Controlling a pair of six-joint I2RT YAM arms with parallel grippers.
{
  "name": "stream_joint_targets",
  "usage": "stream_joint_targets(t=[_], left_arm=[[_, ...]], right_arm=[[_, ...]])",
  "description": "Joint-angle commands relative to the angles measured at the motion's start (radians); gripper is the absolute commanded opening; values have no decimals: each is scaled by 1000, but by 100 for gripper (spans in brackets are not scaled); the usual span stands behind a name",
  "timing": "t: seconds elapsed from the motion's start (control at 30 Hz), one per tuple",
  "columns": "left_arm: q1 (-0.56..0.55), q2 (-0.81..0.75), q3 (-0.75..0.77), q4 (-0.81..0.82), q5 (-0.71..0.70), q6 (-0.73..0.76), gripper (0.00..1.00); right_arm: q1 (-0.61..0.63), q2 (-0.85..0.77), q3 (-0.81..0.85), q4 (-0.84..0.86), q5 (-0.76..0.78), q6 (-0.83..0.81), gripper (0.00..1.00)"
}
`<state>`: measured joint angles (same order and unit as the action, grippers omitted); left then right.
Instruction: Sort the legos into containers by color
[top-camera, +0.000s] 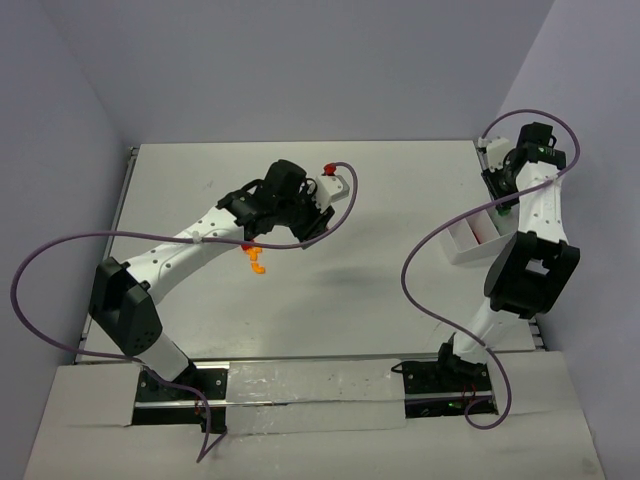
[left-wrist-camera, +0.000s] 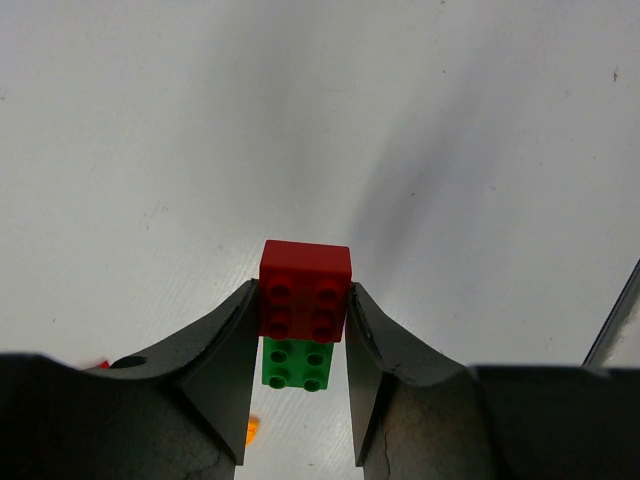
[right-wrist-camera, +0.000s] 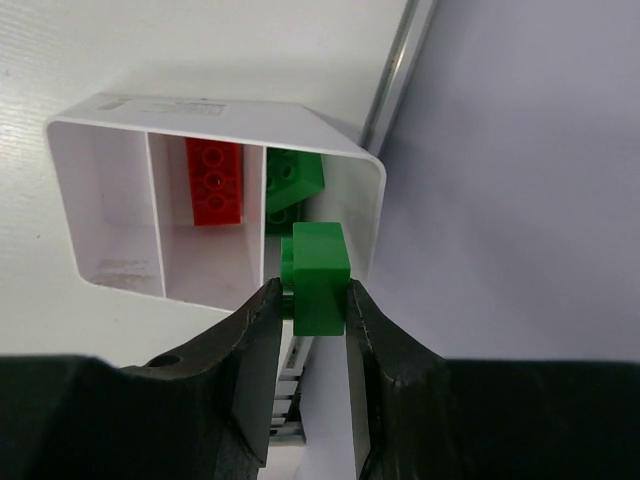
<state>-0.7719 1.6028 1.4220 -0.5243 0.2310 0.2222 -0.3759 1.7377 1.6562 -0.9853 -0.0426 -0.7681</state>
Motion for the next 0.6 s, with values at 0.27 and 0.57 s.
stream_joint_targets(t=[0.27, 0.57], left_arm=[[-2, 3, 59, 34, -10, -2, 0], [167, -56, 85, 154, 134, -356, 0]], right_arm=[[-2, 11, 11, 73, 37, 3, 64], [151, -172, 75, 18, -240, 252, 100]])
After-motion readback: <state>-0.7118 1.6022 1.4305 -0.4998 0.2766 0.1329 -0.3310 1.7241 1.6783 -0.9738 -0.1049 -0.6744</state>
